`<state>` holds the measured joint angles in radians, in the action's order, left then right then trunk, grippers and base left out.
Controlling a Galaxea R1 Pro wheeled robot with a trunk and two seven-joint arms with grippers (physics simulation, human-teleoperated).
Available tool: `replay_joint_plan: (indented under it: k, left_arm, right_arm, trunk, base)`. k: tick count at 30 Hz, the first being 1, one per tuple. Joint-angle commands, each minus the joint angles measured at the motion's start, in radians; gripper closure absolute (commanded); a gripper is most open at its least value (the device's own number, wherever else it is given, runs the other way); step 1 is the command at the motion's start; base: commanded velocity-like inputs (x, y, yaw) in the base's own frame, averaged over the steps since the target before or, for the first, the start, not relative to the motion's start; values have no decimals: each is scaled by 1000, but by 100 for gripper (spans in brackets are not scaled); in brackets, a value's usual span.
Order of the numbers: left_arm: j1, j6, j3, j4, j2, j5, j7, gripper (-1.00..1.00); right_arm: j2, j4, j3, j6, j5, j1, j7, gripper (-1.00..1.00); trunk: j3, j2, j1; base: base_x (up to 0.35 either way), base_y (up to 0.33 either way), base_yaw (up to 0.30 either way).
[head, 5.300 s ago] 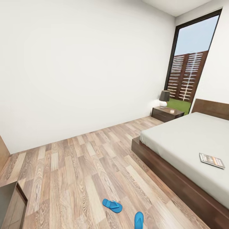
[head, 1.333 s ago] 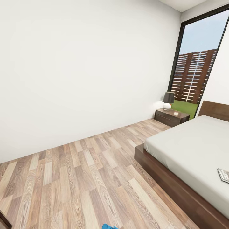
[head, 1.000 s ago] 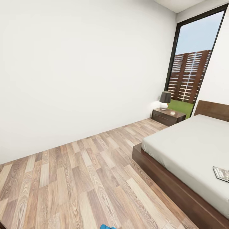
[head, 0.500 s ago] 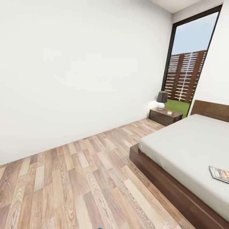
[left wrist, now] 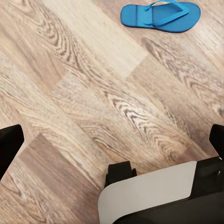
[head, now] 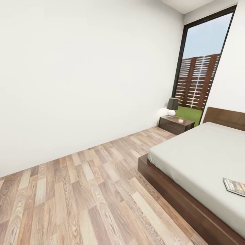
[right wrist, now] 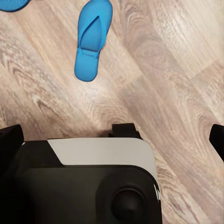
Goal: In the bedroom, move the book from the bed onto either nightstand, and place the two sandals side by side next to the bed.
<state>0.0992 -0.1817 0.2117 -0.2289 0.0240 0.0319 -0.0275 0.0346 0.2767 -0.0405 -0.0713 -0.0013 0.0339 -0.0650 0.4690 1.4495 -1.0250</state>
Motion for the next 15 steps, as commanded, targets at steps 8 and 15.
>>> replay_joint_plan:
  k: [8, 15]
  left_arm:
    - [0, -4, 5, 0, 1, 3, -3, -100]
    - [0, -4, 5, 0, 1, 3, -3, -100]
  right_arm:
    - [1, -2, -4, -4, 0, 1, -1, -100]
    - [1, -2, -4, -4, 0, 1, -1, -100]
  trunk:
    - [1, 1, 0]
    - [1, 1, 0]
  base:
    - [12, -1, -39]
    - [3, 0, -11]
